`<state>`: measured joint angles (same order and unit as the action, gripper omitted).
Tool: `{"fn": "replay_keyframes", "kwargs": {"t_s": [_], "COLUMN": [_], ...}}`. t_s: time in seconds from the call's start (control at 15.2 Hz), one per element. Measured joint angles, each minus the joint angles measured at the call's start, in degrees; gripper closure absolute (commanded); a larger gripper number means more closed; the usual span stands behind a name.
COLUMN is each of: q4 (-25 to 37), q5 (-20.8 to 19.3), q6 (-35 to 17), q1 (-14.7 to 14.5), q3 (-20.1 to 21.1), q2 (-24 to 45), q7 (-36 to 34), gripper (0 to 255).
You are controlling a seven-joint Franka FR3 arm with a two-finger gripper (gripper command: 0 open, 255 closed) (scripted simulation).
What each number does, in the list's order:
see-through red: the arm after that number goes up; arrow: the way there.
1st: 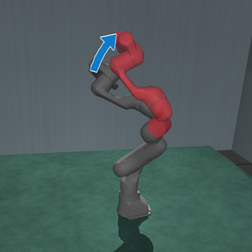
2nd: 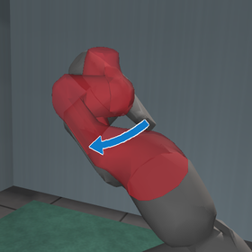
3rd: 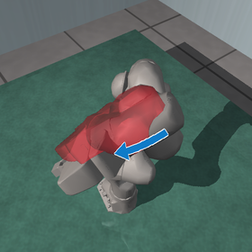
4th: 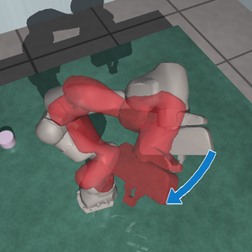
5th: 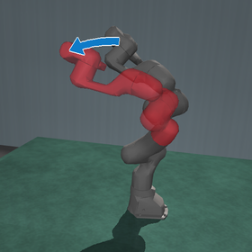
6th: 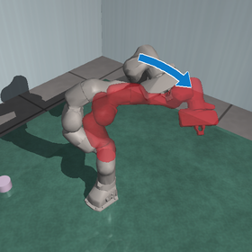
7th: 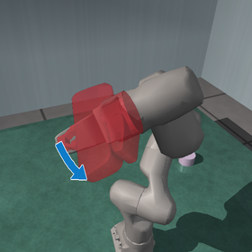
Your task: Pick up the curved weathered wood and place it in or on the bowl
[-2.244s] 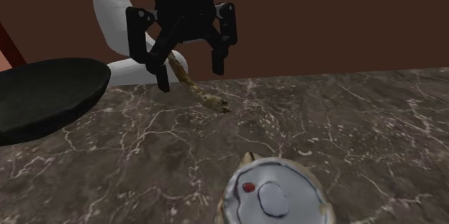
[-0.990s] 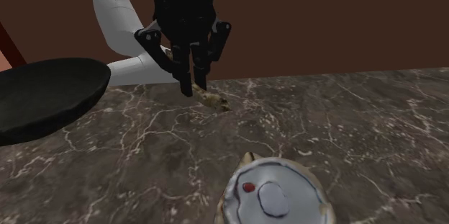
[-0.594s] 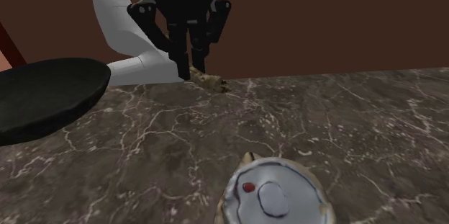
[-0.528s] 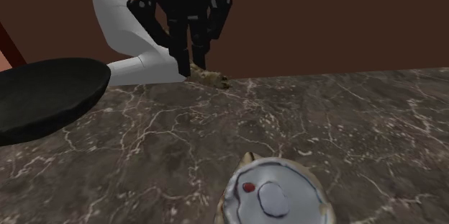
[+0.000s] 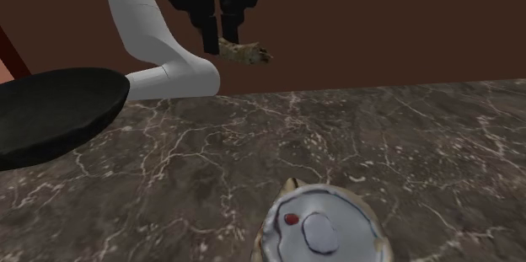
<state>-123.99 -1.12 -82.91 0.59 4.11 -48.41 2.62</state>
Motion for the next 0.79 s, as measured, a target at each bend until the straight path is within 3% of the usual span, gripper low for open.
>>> {"fn": "replay_keyframes", "kwargs": {"t_s": [0.46, 0.79], "q4": [7.5, 6.9], "q5": [-0.2, -3.3], "q6": [4.3, 6.1], "q1": [0.2, 0.8], "q3": [-0.1, -5.0], "q2": [3.1, 0.5], "q7": [0.3, 5.4], "gripper": [255, 255]}}
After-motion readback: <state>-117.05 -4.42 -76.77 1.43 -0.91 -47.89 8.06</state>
